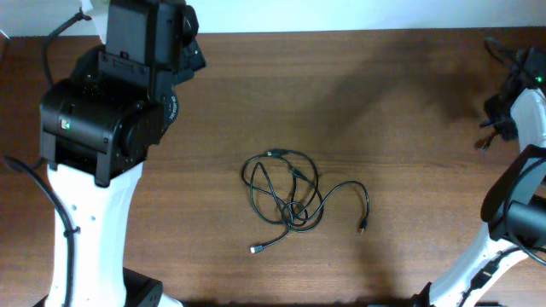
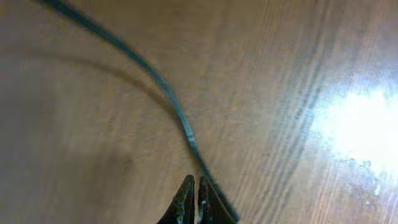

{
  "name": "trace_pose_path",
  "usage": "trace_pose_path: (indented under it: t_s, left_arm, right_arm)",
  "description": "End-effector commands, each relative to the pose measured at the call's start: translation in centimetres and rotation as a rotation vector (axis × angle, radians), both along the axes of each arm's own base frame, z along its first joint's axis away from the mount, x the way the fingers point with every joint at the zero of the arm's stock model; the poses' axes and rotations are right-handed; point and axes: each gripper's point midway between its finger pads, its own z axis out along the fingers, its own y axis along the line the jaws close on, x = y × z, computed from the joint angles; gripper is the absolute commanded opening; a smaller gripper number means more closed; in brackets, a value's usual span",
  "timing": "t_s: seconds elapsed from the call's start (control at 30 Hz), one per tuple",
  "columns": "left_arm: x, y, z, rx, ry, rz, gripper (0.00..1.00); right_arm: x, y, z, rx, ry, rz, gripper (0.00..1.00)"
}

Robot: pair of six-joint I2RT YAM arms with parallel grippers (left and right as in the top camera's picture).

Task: Untangle cables

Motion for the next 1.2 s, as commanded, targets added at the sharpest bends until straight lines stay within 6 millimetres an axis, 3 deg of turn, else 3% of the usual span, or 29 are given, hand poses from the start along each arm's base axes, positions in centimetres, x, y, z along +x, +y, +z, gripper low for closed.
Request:
trace_pose_path:
  t_s: [0.0,0.27,0.37,0.43,0.53,0.57,0.77,0.83,0.9,0.97,1.03,1.07,1.17]
  left_arm:
    - [-0.5,0.4,0.5,0.005,-0.009,0.000,0.99]
    - [-0.6,0.5,0.3,0.009,0.002,0.000,0.99]
    - [-0.6,0.5,0.3,0.009,0.002,-0.001,0.99]
    - [-0.6,0.5,0.3,0.010,0.003,0.000,0.99]
    - [-0.7,0.5,0.3,0.008,0.002,-0.001,0.99]
    - [-0.7,0.5,0.3,0.009,0.002,-0.001,0.99]
    - [-0.7,0.5,0.3,0.009,0.001,-0.001,0.99]
    - [-0.7,0.5,0.3,0.009,0.001,-0.001,0.99]
    - [-0.6,0.5,0.4,0.008,-0.001,-0.001,0.99]
    - [-0.5,0.4,0.5,0.005,-0.010,0.000,0.99]
    - [-0.5,0.4,0.5,0.006,-0.008,0.000,0.99]
    - [-0.5,0.4,0.5,0.005,-0.010,0.000,0.99]
    - [-0.4,0.8,0.8,0.015,-0.025,0.019,0.99]
  right_arm:
    - [-2.5,-0.4,-3.3,0.014,0.071,-0.130,0.04]
    - [-6.8,0.2,-9.0,0.070,0.182,-0.187,0.04]
    - [-5.3,0.4,-10.5,0.083,0.091,-0.153,0.04]
    - [-2.2,0.1,-10.1,0.071,-0.015,-0.071,0.04]
    - [3.2,0.6,-8.2,-0.002,-0.170,0.096,0.04]
    - [4.3,1.2,-7.9,-0.017,-0.194,0.124,0.04]
    - [12.5,8.3,-3.8,-0.144,-0.390,0.388,0.04]
    - [14.0,9.6,-2.6,-0.188,-0.435,0.450,0.04]
    - [14.9,10.3,-1.6,-0.215,-0.469,0.484,0.04]
    - [14.4,10.6,-2.1,-0.193,-0.434,0.492,0.04]
    - [14.6,13.2,-0.8,-0.144,-0.378,0.689,0.04]
    - [14.6,14.1,0.4,-0.145,-0.356,0.762,0.04]
    - [14.1,17.8,9.3,-0.272,-0.289,1.040,0.05]
